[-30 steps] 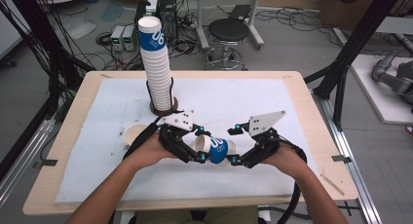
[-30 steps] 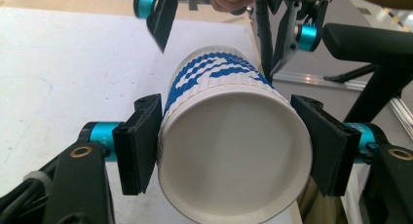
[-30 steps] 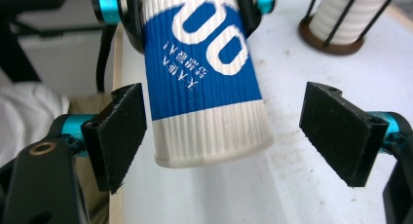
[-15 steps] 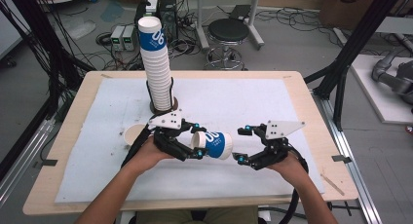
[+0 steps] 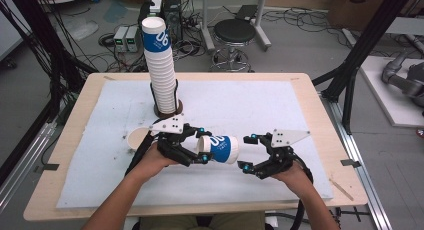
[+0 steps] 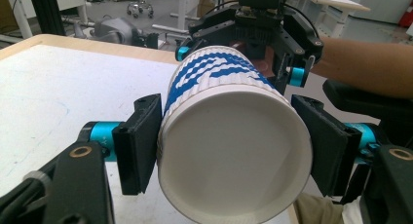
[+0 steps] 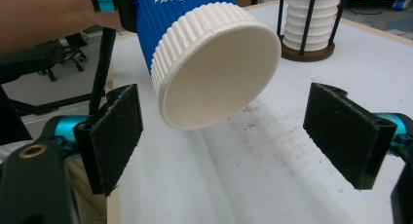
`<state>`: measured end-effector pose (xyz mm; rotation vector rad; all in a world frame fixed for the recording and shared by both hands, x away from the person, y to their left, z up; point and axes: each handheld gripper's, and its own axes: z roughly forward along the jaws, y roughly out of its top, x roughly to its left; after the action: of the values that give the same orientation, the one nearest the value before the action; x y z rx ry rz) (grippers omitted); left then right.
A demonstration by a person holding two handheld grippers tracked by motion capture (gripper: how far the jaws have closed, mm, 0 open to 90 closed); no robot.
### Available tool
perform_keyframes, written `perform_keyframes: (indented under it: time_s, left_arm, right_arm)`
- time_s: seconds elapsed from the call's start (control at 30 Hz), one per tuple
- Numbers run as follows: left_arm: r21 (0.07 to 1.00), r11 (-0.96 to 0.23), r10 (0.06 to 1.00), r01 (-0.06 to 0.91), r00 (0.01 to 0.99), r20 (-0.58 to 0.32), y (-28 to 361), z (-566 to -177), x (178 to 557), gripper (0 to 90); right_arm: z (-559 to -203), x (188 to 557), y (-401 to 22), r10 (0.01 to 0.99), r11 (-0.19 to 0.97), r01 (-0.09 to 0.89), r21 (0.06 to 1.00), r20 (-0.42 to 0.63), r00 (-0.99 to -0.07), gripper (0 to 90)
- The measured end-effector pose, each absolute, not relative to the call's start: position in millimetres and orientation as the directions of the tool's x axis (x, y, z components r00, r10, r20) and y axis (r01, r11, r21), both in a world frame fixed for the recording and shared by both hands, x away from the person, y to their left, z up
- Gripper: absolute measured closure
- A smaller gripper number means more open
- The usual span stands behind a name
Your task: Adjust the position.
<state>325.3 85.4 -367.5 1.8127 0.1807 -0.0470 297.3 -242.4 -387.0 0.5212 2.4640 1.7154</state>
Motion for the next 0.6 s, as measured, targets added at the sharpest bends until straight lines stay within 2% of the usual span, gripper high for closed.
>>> perform_keyframes:
  time_s: [0.6]
  left_arm:
    - [0.969,-0.203,0.048,0.143,0.990,-0.136,80.7,-370.5,324.2,30.4]
  right_arm:
    - [-397.0,299.1,-235.3,0.296,0.256,0.254,0.933,0.175,-0.939,14.7]
